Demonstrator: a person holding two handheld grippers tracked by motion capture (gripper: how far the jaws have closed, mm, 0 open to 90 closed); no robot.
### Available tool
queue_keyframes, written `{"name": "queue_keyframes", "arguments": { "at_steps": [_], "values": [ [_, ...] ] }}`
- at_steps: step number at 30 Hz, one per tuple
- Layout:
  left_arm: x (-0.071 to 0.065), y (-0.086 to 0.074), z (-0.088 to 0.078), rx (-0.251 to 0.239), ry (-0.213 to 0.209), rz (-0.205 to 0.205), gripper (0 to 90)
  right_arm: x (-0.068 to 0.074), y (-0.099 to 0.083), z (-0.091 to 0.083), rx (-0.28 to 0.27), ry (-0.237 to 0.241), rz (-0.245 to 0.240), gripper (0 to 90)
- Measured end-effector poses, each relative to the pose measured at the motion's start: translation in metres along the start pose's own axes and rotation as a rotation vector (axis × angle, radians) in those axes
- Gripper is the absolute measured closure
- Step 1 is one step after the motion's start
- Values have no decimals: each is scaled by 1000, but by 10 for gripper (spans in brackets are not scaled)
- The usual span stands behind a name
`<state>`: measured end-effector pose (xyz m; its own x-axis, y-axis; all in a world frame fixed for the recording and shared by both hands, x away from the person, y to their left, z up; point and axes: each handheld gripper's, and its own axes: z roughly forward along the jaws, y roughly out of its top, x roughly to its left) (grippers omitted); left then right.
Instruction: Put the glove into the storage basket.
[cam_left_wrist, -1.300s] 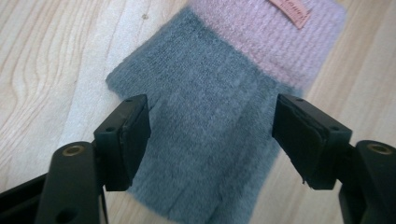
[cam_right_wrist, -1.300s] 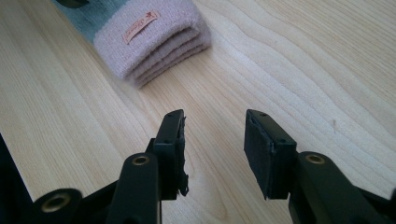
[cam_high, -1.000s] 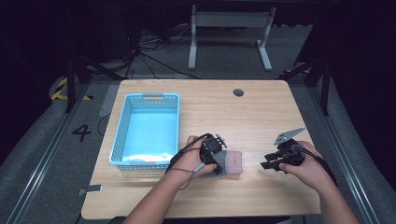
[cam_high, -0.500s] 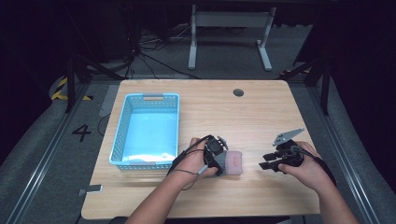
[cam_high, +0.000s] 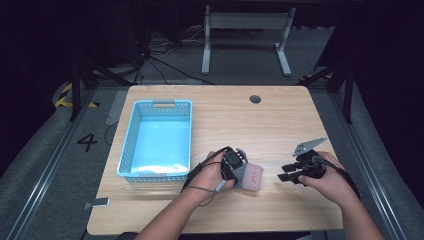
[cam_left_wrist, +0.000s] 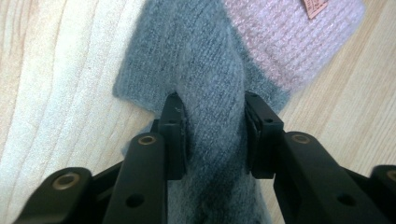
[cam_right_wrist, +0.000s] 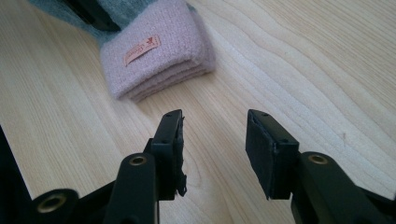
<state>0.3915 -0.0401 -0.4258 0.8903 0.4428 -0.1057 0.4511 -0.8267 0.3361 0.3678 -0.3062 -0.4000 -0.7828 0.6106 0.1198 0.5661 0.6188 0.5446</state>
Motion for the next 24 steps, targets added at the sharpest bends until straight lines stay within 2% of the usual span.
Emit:
{"name": "queue_keyframes", "arguments": {
  "at_steps": [5, 13, 17, 24],
  "values": [
    [-1, 0, -7, -4, -39, 1, 672, -1, -1, -2, -3, -5, 11, 573],
    [-8, 2, -32, -22, -50, 17, 673, -2, -2, -9, -20, -13, 19, 574],
    [-11, 2, -46, -31, -31, 29, 673, -1, -2, -10, -23, -13, 16, 574],
    [-7, -1, -71, -74, -33, 27, 672, -2, -2, -9, -19, -14, 18, 573]
  ]
}}
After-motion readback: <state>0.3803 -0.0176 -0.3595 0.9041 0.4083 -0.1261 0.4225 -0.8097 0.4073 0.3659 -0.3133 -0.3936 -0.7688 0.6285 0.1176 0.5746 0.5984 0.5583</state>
